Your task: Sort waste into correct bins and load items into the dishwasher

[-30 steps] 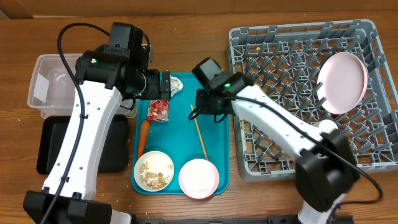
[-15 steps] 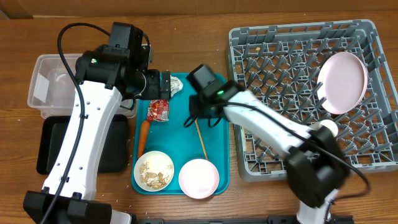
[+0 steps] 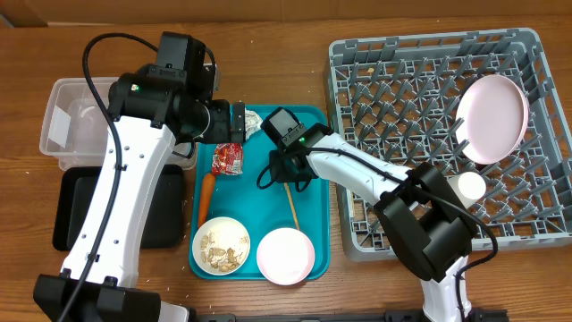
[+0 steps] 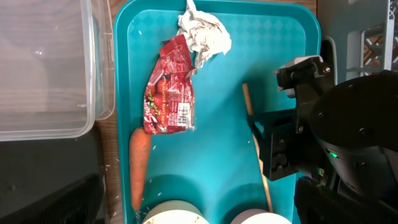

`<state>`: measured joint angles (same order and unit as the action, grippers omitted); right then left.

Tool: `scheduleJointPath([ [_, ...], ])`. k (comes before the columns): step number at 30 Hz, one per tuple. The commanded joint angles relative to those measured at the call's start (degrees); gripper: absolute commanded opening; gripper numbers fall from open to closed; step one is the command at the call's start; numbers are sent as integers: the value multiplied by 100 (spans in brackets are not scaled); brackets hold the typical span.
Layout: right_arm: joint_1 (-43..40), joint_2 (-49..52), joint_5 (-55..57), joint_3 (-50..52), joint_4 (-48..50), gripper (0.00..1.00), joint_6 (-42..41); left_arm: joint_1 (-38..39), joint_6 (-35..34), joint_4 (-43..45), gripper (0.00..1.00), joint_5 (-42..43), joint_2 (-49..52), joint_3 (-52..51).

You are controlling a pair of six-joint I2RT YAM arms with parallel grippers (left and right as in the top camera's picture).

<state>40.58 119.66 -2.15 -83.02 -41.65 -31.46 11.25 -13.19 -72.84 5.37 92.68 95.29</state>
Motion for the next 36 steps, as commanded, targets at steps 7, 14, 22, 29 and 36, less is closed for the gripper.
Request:
scheduleJointPath([
  [7, -46, 186, 282, -186, -210, 4, 4, -2, 31, 2, 100, 42, -76, 109],
  [14, -55, 114, 964, -911, -916, 4, 195, -2, 31, 0, 100, 42, -76, 109],
  [22, -87, 109, 1572, -1690, -1357, 4, 627, -2, 31, 0, 100, 42, -76, 109],
  [29, -168, 109, 1965, -2839, -2387, 4, 616, -2, 31, 2, 100, 42, -76, 109],
  [36, -511, -81, 1733, -4105, -3298, 4, 627, -2, 33, 2, 100, 42, -76, 109],
])
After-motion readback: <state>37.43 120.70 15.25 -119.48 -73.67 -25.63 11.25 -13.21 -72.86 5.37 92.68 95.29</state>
